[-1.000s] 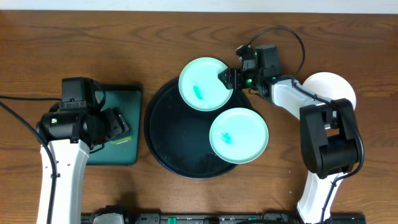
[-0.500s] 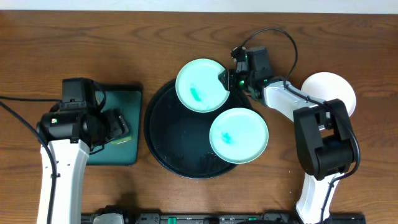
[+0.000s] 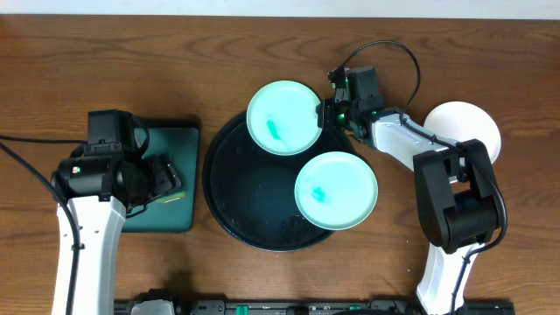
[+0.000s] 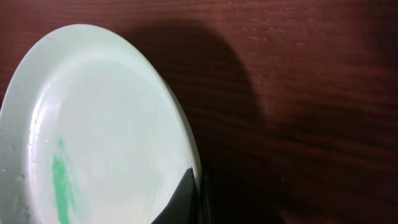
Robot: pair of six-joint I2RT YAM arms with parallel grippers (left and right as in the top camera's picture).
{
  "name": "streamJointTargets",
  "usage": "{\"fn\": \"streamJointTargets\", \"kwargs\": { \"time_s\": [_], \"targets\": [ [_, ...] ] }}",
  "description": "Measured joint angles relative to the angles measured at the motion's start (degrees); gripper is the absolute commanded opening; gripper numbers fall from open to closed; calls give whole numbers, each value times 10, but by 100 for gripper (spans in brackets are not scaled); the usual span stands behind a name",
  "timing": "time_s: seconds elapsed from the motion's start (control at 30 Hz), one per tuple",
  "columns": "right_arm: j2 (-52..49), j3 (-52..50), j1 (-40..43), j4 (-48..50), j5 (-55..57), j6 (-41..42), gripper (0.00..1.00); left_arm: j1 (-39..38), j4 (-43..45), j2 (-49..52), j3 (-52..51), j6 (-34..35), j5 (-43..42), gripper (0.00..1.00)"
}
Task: Clean dirty plates on tray and stack at the side
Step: 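Reach the right gripper back and grip the upper green plate's rim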
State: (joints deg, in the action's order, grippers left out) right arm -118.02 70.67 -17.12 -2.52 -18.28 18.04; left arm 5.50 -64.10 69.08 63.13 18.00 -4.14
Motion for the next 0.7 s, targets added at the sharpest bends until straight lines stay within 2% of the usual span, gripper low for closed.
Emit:
{"fn": "streamJointTargets", "kwargs": {
  "time_s": [0.17, 0.37, 0.7],
  "targets": [
    [1, 2, 0, -15, -10, 0, 1, 0, 0, 0, 0, 0, 0, 82],
    [14, 1, -17, -80, -43, -3, 1, 0, 0, 0, 0, 0, 0, 82],
    [125, 0, -52, -234, -30, -7, 1, 0, 0, 0, 0, 0, 0, 82]
  ]
}}
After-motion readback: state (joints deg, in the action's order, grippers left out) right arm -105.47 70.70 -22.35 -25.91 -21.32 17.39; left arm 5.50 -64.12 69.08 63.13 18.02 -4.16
